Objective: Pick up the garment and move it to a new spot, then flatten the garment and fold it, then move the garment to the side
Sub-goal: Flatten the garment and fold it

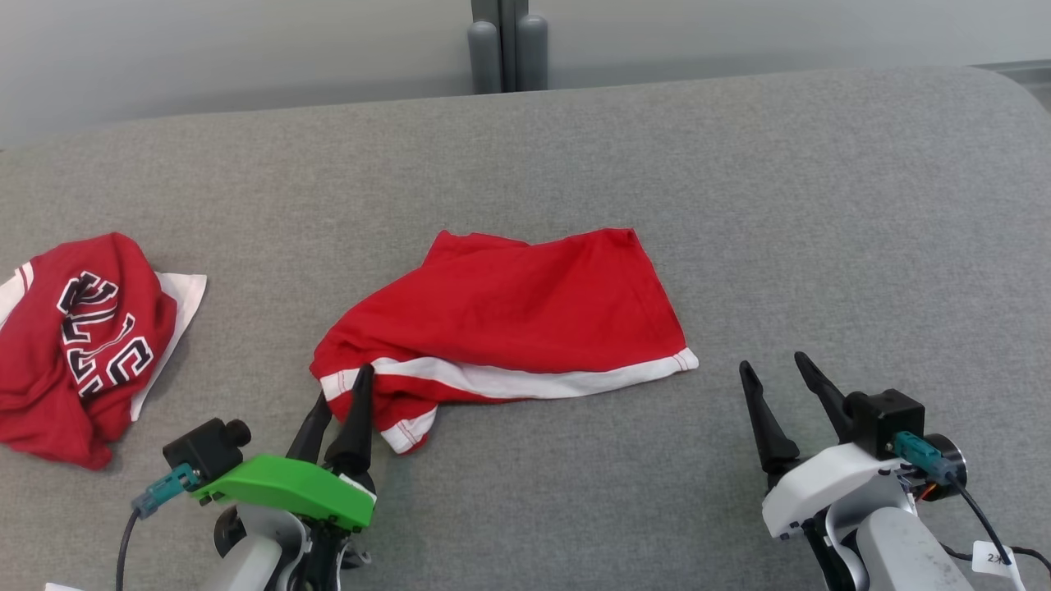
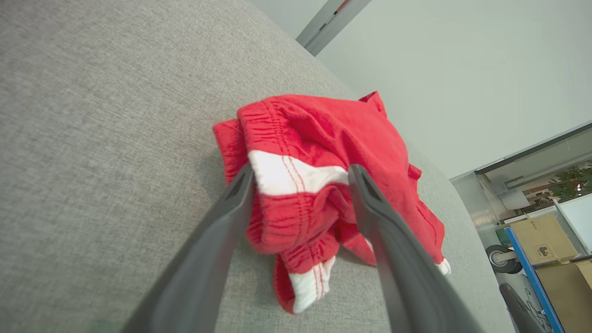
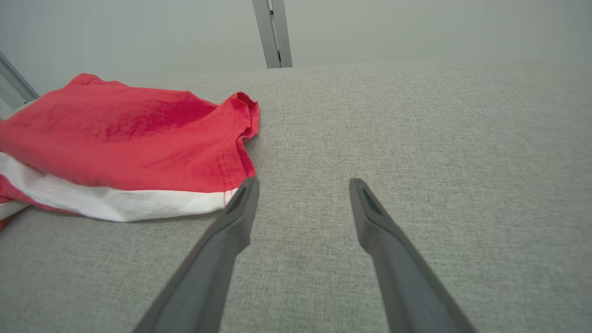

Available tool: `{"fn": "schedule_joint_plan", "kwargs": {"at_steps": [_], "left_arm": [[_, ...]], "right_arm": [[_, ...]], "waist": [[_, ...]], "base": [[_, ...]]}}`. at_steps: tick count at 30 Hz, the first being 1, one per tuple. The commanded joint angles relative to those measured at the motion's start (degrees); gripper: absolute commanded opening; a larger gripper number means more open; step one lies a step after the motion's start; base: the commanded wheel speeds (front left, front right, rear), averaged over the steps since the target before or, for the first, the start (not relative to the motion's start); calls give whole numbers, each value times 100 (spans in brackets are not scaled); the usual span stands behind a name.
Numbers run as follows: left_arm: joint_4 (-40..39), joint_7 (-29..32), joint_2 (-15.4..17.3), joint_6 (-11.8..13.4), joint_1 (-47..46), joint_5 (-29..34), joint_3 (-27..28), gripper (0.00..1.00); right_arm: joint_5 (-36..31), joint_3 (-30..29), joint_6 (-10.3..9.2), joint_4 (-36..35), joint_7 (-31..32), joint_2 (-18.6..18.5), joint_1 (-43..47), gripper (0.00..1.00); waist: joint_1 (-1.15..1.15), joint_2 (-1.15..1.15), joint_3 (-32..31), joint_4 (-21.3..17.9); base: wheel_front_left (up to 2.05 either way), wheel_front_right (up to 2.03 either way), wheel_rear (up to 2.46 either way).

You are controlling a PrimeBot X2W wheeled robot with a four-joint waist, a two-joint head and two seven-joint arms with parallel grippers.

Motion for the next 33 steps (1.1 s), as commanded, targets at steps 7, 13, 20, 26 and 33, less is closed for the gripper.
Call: {"fn": "schedule_joint_plan", "kwargs": {"at_steps": [7, 13, 20, 26, 33], "left_arm": [[-143, -3, 114, -28, -48, -97, -3, 63], [-194, -3, 107, -28, -39, -26, 61, 0], [-280, -3, 91, -28, -119, 196, 54, 0], [-339, -3, 58, -28, -159, 274, -64, 0], [-402, -3, 54, -28, -203, 333, -162, 0]], "right_arm": [[39, 25, -7, 0, -1, -23, -62, 100], [69, 90, -6, 14, -1, -23, -101, 100], [193, 446, -6, 397, -1, -23, -454, 100], [132, 712, -6, 932, -1, -25, -796, 100], [-37, 759, -6, 1571, -1, -24, -1072, 0]], "waist": [[0, 0, 27, 39], [0, 0, 53, 73], [0, 0, 149, 204], [0, 0, 215, 341], [0, 0, 284, 438]], "base": [[0, 0, 0], [0, 0, 0], [0, 0, 0], [0, 0, 0], [0, 0, 0]]}}
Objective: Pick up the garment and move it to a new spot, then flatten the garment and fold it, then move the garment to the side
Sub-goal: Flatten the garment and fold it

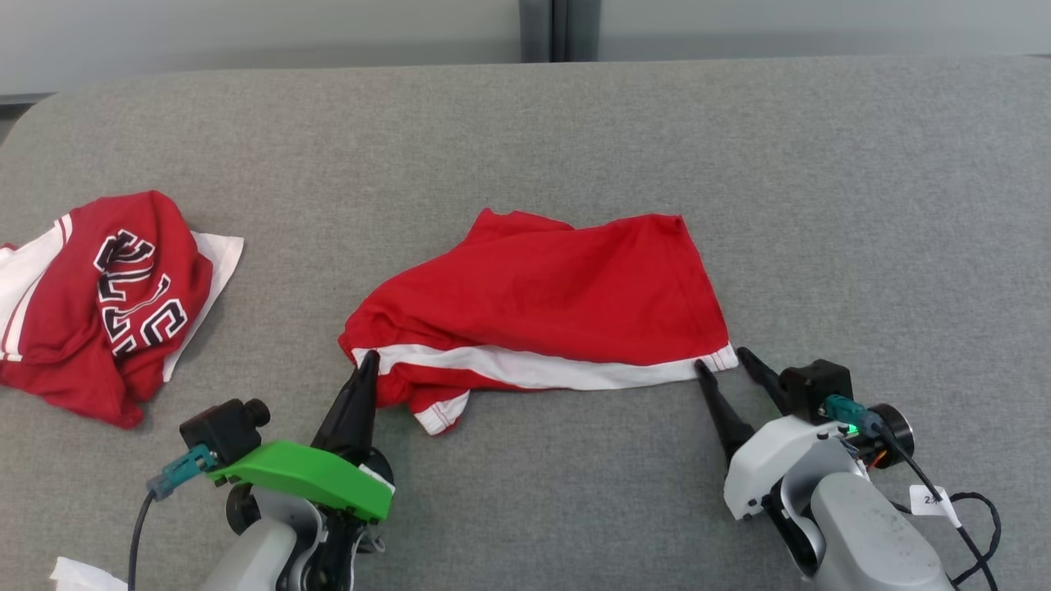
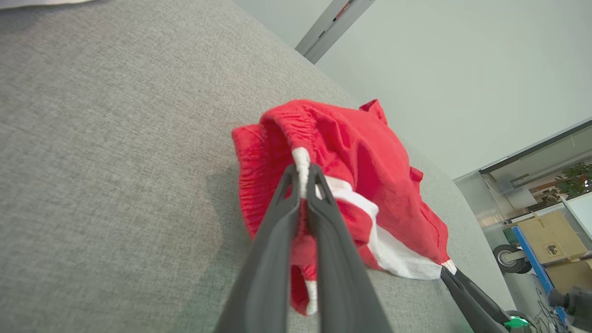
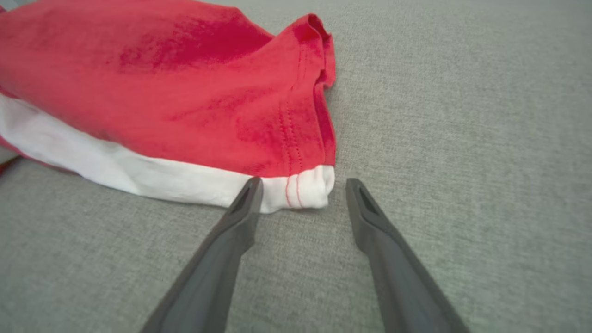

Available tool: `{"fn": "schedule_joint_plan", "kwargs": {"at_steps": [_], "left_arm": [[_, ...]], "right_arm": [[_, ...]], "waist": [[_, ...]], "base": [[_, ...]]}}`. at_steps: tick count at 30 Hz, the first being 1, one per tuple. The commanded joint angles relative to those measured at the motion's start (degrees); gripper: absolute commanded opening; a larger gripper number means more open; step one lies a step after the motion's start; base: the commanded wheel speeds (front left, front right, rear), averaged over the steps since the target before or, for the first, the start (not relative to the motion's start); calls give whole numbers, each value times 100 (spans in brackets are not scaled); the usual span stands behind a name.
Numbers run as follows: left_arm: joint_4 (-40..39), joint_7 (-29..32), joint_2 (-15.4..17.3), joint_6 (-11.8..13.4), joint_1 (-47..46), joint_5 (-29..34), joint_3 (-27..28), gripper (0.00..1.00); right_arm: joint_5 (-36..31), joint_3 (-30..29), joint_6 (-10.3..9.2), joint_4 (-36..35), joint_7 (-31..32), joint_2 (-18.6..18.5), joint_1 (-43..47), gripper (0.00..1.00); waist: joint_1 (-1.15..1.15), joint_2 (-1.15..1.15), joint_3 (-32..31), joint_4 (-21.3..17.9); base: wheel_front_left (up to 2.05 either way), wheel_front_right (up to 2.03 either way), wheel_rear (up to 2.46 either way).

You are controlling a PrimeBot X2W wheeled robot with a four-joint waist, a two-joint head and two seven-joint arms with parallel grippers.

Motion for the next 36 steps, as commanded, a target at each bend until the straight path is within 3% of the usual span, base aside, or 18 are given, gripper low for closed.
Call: {"fn": "schedule_joint_plan", "kwargs": {"at_steps": [1, 7, 15, 24, 30, 36], "left_arm": [[-21, -4, 19, -28, -105, 59, -5, 0], [-156, -5, 73, -28, -127, 159, -33, 0], [-756, -5, 358, -28, -254, 546, 48, 0], [-1817, -5, 1462, -27, -1251, 892, -292, 0], [-2161, 210, 1878, -27, -2131, 232, -233, 0], [-2022, 619, 1875, -24, -2923, -213, -227, 0]], "right_arm": [[-34, -3, -6, 93, 0, -24, -62, 0], [147, -27, -7, 18, -1, -23, -70, 0], [824, -246, -6, -1231, -2, -25, -66, 0], [1128, -557, -6, -2757, -2, -23, -757, 0], [897, -610, -6, -3117, 139, -61, -1449, 0], [614, -652, -6, -3084, 579, -199, -2238, 0]], "waist": [[0, 0, 20, 20], [0, 0, 6, 12], [0, 0, -222, -108], [0, 0, -567, -384], [0, 0, -549, -596], [0, 0, -85, -773]], "base": [[0, 0, 0], [0, 0, 0], [0, 0, 0], [0, 0, 0], [0, 0, 0], [0, 0, 0]]}}
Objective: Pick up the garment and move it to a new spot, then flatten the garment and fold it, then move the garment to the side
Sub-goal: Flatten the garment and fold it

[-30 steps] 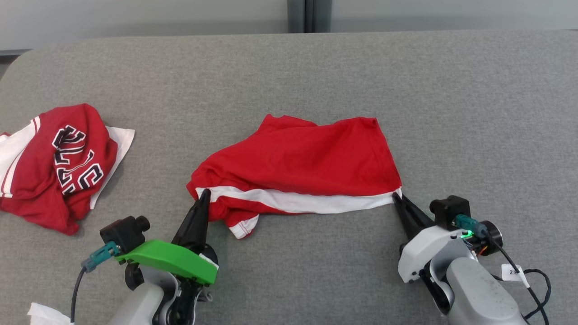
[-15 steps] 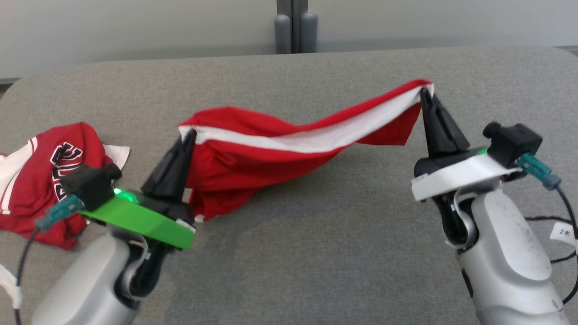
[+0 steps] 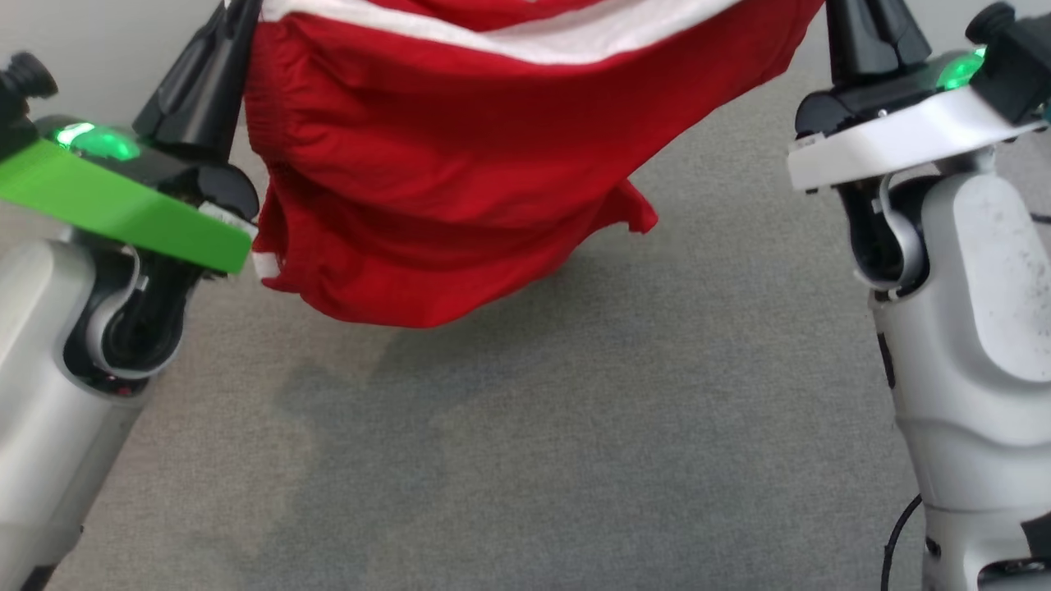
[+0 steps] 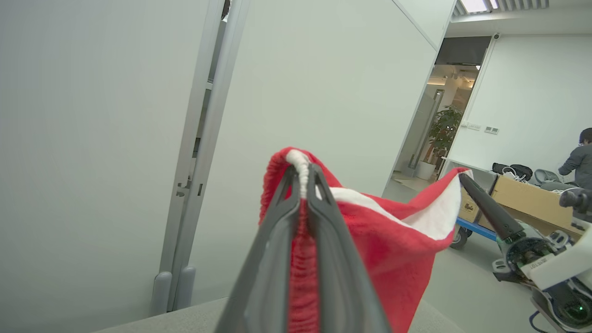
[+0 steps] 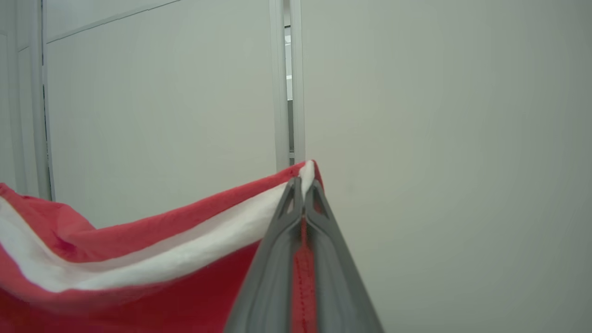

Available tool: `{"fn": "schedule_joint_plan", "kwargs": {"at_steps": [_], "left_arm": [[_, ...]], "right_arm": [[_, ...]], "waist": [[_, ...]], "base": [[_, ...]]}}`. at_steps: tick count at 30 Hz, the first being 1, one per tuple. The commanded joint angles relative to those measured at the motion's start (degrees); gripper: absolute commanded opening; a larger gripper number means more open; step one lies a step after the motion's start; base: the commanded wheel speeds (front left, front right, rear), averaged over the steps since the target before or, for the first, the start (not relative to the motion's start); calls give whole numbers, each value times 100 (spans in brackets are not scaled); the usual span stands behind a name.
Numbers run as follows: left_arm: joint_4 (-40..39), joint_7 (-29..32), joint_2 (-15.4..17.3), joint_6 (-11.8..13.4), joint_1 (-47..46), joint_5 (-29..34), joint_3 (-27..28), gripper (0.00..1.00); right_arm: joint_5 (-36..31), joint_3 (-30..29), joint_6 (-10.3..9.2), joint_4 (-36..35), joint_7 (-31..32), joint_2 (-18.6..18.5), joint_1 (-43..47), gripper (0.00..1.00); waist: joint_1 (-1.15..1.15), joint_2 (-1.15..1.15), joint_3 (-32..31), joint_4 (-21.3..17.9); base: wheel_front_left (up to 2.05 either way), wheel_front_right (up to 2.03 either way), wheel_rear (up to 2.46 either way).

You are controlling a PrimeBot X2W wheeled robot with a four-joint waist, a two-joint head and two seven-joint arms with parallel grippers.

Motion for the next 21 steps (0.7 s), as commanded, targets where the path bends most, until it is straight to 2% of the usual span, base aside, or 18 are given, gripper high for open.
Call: {"fn": "schedule_joint_plan", "kwargs": {"at_steps": [1, 6, 14, 17, 21], "left_arm": [[123, 34, 4, -19, -238, 38, -36, 0], [612, -37, -138, -19, -942, 93, -105, 0], [1278, -533, -404, -19, -2225, 300, -101, 0], [1311, -608, -529, -19, -2269, 173, 19, 0], [1200, -616, -600, -19, -1591, 184, 183, 0]], "right_arm": [[-83, 9, -6, 91, 34, -32, -241, 0], [-485, 35, -6, 633, -110, -65, -1124, 0], [-1223, -369, -6, 1538, -560, 93, -2549, 0], [-1316, -498, -6, 1358, -573, 126, -2646, 0], [-1175, -430, -6, 1070, -570, 151, -1962, 0]], "waist": [[0, 0, 385, -124], [0, 0, 965, -264], [0, 0, 1561, -386], [0, 0, 1569, -380], [0, 0, 1396, -361]], "base": [[0, 0, 0], [0, 0, 0], [0, 0, 0], [0, 0, 0], [0, 0, 0]]}}
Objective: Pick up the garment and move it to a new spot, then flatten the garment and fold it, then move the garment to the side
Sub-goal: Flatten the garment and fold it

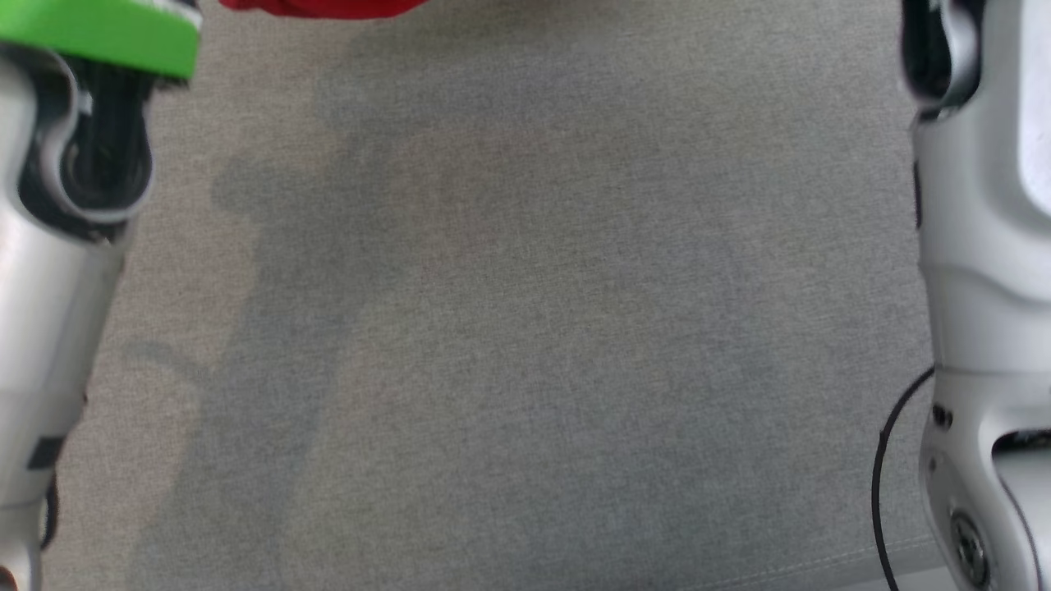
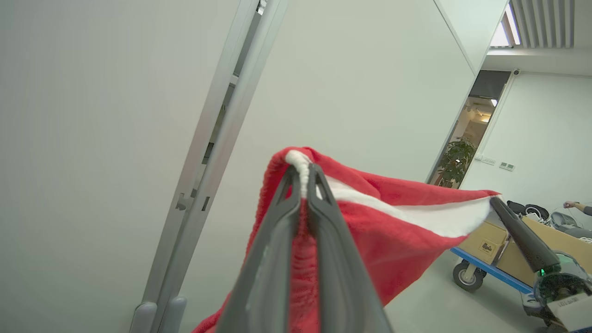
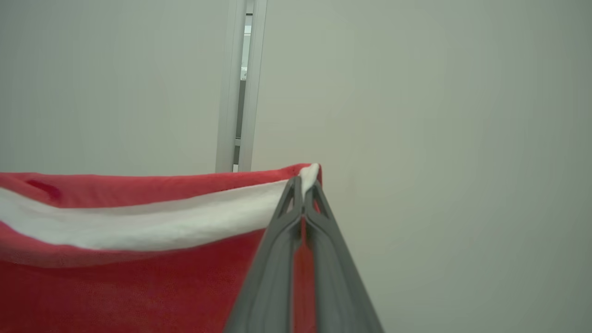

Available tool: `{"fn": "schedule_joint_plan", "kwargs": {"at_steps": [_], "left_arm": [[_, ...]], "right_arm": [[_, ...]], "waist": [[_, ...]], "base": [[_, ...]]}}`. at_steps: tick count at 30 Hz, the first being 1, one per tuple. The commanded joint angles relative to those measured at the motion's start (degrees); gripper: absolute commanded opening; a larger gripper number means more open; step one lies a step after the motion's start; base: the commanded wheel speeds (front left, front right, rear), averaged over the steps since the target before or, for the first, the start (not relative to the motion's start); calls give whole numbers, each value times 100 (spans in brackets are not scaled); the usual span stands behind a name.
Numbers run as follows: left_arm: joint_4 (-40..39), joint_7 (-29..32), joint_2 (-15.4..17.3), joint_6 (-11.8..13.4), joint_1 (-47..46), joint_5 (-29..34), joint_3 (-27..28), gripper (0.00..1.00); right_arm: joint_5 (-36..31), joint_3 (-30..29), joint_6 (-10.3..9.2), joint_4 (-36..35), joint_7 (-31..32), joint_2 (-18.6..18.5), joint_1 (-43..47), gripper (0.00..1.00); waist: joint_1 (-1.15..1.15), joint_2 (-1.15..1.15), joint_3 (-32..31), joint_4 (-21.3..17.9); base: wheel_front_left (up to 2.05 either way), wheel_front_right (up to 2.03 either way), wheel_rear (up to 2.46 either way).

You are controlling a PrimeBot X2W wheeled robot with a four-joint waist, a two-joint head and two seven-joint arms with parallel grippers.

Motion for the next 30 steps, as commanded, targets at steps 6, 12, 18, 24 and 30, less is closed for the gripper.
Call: {"fn": "schedule_joint_plan", "kwargs": {"at_steps": [6, 12, 18, 24, 30], "left_arm": [[-84, -23, -348, -19, 2057, -59, 491, 0], [148, -26, -865, -19, 3870, -40, 636, 0], [347, -27, -1296, -16, 5146, 112, 658, 0], [509, -27, -1308, -5, 5892, 617, 512, 0], [415, -27, -1324, -5, 6373, 871, 498, 0]], "right_arm": [[394, 235, -7, -172, -8, -8, 1830, 0], [762, 148, -7, -111, -9, -28, 3597, 0], [918, 12, -9, -36, -10, -130, 4937, 0], [1034, -65, -13, -37, -11, -171, 5834, 0], [1146, 14, -13, -158, -11, -206, 6490, 0]], "waist": [[-1, 0, -468, 58], [-1, 0, -856, 136], [-1, 0, -1341, 281], [-1, 0, -1792, 431], [-1, 0, -1999, 534]], "base": [[0, 0, 0], [0, 0, 0], [0, 0, 0], [0, 0, 0], [0, 0, 0]]}}
